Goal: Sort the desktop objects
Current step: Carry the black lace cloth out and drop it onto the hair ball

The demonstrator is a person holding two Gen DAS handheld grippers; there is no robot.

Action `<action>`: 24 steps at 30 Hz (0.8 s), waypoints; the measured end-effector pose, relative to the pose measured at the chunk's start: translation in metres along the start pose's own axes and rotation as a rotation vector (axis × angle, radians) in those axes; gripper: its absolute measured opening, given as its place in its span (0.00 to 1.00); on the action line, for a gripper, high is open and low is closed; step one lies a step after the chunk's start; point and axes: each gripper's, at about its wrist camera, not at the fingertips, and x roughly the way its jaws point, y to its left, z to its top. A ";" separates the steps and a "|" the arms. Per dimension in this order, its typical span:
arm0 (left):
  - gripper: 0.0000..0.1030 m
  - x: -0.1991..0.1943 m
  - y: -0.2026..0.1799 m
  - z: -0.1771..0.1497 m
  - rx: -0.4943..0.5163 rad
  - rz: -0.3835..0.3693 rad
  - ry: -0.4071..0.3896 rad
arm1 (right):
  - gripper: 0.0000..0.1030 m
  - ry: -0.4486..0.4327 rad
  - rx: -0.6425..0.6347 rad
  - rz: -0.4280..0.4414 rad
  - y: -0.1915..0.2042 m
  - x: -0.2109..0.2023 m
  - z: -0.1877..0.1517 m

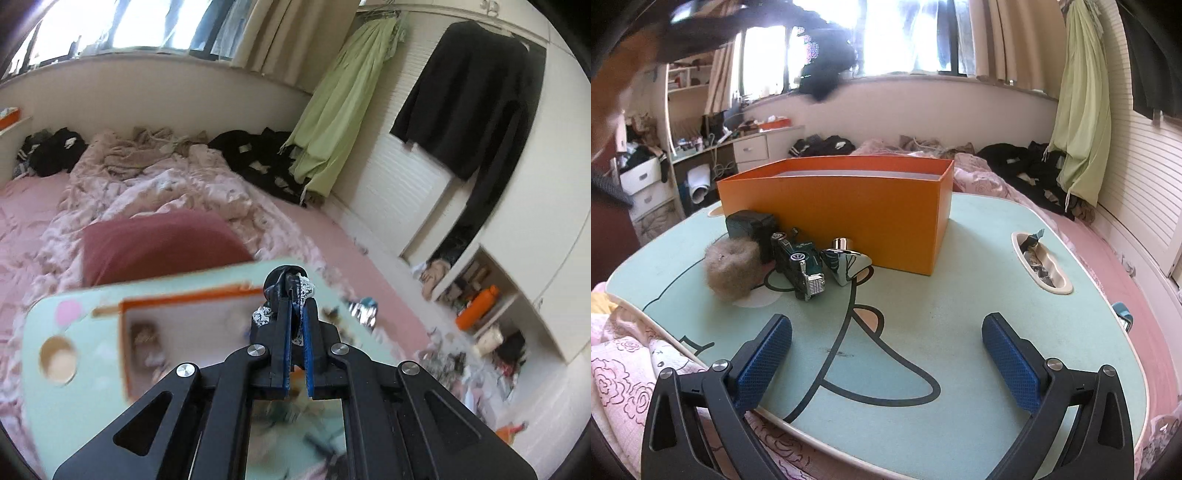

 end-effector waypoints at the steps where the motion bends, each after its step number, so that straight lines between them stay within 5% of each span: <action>1: 0.06 -0.006 0.004 -0.010 0.009 0.012 0.017 | 1.00 0.000 0.000 0.000 0.000 0.000 0.000; 9: 0.06 0.003 0.043 -0.096 -0.051 0.078 0.169 | 1.00 -0.001 0.000 0.001 -0.001 -0.001 -0.001; 13: 0.06 0.020 0.056 -0.114 -0.077 0.077 0.123 | 1.00 -0.001 -0.001 0.001 -0.001 -0.001 -0.001; 15: 0.15 0.024 0.059 -0.111 -0.090 0.052 0.077 | 1.00 -0.001 -0.001 0.002 -0.001 -0.001 -0.001; 17: 0.46 0.028 0.057 -0.112 -0.086 0.068 0.091 | 1.00 -0.001 -0.001 0.002 -0.001 -0.001 -0.002; 19: 0.59 0.025 0.050 -0.115 -0.059 0.092 0.091 | 1.00 -0.001 -0.001 0.001 -0.001 -0.001 -0.002; 24: 0.70 0.007 0.038 -0.130 0.056 0.267 0.050 | 1.00 -0.001 -0.001 0.002 -0.002 -0.001 -0.002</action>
